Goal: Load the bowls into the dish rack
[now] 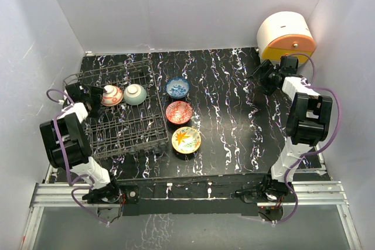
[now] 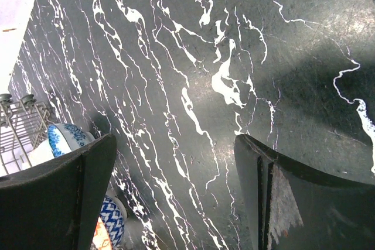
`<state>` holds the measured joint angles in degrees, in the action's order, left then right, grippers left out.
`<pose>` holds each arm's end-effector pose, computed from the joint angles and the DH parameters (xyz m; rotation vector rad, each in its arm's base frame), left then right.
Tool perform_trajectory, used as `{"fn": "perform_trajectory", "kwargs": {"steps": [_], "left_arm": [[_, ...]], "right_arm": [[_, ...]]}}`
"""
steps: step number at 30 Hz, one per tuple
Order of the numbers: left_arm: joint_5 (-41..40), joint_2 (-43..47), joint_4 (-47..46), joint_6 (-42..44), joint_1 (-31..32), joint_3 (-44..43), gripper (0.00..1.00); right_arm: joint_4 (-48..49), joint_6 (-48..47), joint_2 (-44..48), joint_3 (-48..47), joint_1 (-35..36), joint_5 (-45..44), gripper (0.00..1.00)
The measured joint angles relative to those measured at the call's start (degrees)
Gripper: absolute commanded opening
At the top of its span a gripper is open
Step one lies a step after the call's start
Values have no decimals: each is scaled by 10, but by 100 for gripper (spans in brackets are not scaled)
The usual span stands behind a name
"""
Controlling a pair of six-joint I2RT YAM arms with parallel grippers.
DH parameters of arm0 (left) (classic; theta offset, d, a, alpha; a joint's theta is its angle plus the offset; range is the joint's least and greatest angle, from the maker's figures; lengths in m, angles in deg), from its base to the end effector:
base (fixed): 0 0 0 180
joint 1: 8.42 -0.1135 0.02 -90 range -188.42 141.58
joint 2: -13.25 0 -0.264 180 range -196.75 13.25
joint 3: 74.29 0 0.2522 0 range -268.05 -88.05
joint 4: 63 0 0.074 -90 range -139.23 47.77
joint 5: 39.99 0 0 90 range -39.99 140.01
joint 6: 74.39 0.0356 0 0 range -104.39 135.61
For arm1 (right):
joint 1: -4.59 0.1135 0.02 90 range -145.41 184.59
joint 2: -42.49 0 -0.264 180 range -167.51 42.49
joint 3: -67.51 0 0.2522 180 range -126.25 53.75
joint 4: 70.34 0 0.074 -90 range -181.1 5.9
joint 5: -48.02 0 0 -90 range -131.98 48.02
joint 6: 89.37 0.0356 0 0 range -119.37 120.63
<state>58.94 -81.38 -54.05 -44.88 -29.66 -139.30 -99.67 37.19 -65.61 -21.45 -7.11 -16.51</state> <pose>0.3244 0.1202 0.1839 -1.4328 1.7878 -0.5387 0.4052 -0.0683 0.2023 0.8031 2.3019 0.7343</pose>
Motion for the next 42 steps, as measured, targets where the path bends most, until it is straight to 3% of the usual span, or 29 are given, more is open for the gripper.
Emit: {"fn": "perform_trajectory", "kwargs": {"steps": [11,16,25,32,42], "left_arm": [[-35,56,105,55,1,-22,97],[-71,51,155,92,27,-93,97],[-157,-19,171,240,277,-352,97],[-106,-166,202,410,437,-501,94],[-85,-274,252,543,548,-518,90]], "right_arm": [[5,2,0,0,0,0,84],[8,9,0,1,0,2,84],[8,12,1,1,0,2,84],[8,14,1,1,0,2,84],[8,19,1,1,0,0,84]]}}
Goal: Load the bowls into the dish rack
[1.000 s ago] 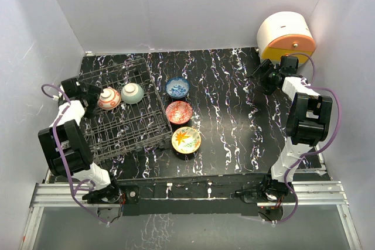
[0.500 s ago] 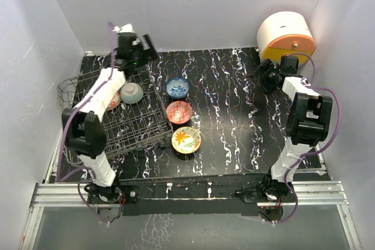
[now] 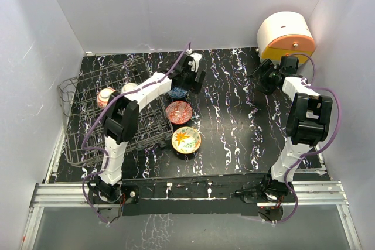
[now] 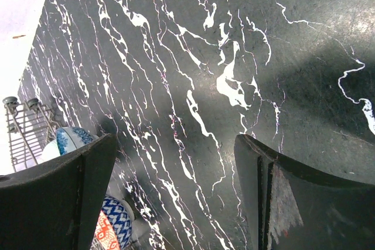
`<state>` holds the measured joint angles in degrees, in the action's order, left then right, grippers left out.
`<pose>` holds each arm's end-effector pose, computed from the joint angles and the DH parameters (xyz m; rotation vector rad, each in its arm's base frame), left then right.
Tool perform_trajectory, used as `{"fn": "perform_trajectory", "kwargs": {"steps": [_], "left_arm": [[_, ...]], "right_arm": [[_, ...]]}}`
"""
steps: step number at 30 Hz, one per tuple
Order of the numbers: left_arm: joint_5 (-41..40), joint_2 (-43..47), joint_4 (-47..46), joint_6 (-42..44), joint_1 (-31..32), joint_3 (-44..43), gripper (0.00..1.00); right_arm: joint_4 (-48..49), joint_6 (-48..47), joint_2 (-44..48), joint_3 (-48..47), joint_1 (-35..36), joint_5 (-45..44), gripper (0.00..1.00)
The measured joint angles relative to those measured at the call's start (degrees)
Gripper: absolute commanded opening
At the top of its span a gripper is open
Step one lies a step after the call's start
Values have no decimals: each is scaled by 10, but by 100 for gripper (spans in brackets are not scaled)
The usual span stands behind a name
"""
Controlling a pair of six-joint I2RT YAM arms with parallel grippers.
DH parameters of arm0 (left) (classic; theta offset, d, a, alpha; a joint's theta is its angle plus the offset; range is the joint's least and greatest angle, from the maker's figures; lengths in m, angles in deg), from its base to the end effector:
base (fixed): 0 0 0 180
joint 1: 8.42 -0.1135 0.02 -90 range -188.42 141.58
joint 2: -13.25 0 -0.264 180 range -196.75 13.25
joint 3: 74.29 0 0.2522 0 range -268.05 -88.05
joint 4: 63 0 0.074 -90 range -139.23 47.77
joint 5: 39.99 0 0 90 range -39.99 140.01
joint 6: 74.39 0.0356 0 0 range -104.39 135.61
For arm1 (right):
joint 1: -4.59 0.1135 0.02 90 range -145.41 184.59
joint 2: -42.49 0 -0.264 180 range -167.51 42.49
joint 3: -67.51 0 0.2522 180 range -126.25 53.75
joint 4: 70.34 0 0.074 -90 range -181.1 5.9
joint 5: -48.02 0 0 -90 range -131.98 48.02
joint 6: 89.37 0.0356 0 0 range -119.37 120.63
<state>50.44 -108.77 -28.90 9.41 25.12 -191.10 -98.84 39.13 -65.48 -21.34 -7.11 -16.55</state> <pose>0.4132 -0.2742 0.2450 0.5439 2.2190 -0.3759 0.4058 -0.0684 0.2036 0.8348 2.2811 0.7485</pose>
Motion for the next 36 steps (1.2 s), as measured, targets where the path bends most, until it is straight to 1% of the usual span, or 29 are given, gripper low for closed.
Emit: {"fn": "perform_trajectory", "kwargs": {"steps": [6,9,13,18,20,23,24,25,26,28,31,33,34,36], "left_arm": [[-18,-30,-4,21,11,-6,87],[-43,-45,-4,26,12,-6,86],[-80,-62,-7,31,12,-6,82],[-106,-73,-7,36,12,-6,70],[-108,-73,-9,36,12,-6,68],[-115,-73,-11,35,12,-6,57],[-116,-73,-11,34,12,-5,53],[-118,-73,-12,34,12,-4,46],[-119,-73,-13,32,12,-2,41],[-120,-74,-16,30,12,4,38],[-123,-73,-24,30,13,18,13],[-142,-71,-37,39,15,22,3],[-151,-68,-41,43,18,22,0],[-157,-63,-47,43,19,22,0]], "right_arm": [[0,2,0,0,0,0,84],[0,2,0,0,-1,0,84],[0,2,0,0,-1,0,84],[0,1,-2,0,-1,0,84],[0,1,-2,0,-1,0,84],[0,0,-2,0,-2,0,84],[0,0,-2,0,-3,0,84],[0,0,-2,0,-3,0,84],[0,0,-2,0,-3,0,84],[0,0,-2,0,-4,0,84],[0,-1,-2,0,-4,0,84],[0,-1,-2,0,-4,0,84],[0,-1,-2,0,-4,0,84],[0,-1,-2,0,-4,-1,84]]}}
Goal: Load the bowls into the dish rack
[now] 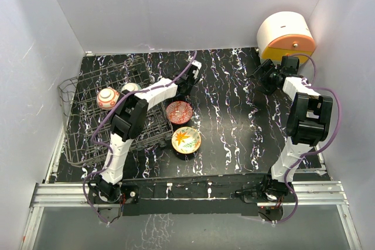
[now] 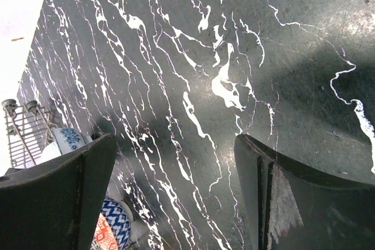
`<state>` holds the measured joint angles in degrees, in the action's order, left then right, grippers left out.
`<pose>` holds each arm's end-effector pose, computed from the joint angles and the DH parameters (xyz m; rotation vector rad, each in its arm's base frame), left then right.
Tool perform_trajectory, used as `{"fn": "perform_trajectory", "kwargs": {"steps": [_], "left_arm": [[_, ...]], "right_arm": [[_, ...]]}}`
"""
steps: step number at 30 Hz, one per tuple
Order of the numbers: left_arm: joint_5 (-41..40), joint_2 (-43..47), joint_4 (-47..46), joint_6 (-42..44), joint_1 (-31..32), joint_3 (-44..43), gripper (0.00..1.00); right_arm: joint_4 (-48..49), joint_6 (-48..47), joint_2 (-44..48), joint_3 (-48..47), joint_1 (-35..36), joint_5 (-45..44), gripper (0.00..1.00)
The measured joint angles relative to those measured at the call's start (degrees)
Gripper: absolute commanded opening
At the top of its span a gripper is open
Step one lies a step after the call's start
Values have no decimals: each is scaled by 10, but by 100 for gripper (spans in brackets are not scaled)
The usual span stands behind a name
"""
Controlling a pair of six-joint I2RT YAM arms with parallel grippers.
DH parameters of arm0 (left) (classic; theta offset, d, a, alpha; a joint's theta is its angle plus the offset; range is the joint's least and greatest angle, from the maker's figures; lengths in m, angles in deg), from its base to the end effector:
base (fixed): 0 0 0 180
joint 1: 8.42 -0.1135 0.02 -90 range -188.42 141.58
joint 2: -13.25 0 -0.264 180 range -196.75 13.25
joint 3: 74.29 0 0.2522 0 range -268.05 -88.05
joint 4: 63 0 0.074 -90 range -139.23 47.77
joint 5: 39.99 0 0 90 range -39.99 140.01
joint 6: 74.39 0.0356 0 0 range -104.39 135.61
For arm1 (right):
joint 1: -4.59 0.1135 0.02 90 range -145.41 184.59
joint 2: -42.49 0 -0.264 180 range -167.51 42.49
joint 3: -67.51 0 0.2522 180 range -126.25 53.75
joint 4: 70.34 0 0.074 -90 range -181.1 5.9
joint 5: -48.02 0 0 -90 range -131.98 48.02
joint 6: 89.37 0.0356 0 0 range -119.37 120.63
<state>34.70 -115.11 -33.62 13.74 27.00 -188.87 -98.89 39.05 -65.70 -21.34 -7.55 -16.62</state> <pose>0.4193 -0.2866 0.1863 0.5327 2.2286 -0.0255 0.4056 -0.0716 0.2020 0.8450 2.2807 0.7430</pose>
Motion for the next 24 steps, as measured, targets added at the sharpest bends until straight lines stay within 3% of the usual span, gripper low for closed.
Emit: {"fn": "perform_trajectory", "kwargs": {"steps": [6,15,19,24], "left_arm": [[0,0,13,-3,0,-12,0],[89,34,39,-82,-18,-88,0],[190,160,-36,-206,-99,25,0],[258,347,-191,-371,-300,245,0]], "right_arm": [[0,0,0,0,-2,-1,84],[0,0,0,0,-3,-1,83],[0,1,0,0,-4,2,82],[1,5,0,0,-4,10,80]]}}
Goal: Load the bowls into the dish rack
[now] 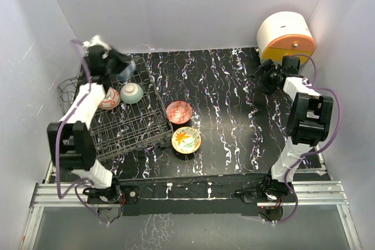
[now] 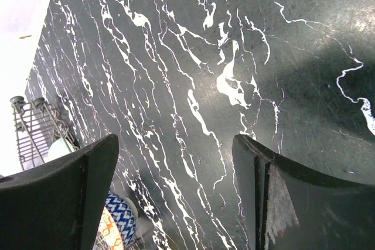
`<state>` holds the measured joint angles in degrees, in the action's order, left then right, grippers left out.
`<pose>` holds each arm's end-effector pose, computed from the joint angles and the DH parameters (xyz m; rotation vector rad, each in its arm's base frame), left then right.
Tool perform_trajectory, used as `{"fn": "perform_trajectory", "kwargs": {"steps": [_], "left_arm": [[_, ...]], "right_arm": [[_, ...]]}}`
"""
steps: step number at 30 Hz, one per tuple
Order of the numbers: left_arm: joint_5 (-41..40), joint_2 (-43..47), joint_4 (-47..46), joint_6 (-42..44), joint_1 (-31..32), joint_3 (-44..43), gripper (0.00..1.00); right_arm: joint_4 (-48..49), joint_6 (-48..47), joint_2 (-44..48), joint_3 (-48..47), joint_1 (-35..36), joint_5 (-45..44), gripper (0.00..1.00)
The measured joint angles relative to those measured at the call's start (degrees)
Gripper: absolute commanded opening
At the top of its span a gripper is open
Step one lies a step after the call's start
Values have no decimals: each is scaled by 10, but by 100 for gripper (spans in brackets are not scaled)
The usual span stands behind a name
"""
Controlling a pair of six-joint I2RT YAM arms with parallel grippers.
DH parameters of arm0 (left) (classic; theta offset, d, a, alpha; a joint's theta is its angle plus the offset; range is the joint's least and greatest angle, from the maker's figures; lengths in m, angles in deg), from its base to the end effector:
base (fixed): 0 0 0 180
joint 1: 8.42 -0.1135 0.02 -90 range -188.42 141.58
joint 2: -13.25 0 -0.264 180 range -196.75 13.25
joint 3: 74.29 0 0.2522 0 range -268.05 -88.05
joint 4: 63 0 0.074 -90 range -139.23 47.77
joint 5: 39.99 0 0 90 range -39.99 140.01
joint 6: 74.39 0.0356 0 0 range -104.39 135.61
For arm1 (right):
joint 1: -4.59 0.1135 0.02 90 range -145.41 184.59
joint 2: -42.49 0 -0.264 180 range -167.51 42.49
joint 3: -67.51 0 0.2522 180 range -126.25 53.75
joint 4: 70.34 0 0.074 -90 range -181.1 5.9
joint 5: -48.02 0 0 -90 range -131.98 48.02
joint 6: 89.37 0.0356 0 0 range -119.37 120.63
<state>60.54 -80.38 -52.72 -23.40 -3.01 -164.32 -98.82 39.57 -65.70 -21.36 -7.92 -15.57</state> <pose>0.3919 -0.0436 0.3350 -0.4098 1.8223 -0.7103 0.4052 -0.0737 0.2024 0.8531 2.2753 0.7663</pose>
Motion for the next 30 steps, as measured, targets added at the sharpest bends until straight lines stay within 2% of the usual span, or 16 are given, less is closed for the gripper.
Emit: {"fn": "perform_trajectory", "kwargs": {"steps": [3,8,11,15,22,30], "left_arm": [[10,73,-79,-78,-92,110,0],[54,154,-164,-187,-170,249,0],[69,174,-219,-240,-219,296,0],[69,169,-311,-311,-285,338,0],[64,120,-436,-385,-375,351,0],[55,28,-510,-426,-399,359,0]], "right_arm": [[1,3,0,0,0,8,80],[15,14,-1,0,0,22,79],[28,18,-1,3,0,28,79],[34,18,-1,20,0,35,79],[45,17,0,44,0,38,79],[68,17,11,80,0,47,79]]}}
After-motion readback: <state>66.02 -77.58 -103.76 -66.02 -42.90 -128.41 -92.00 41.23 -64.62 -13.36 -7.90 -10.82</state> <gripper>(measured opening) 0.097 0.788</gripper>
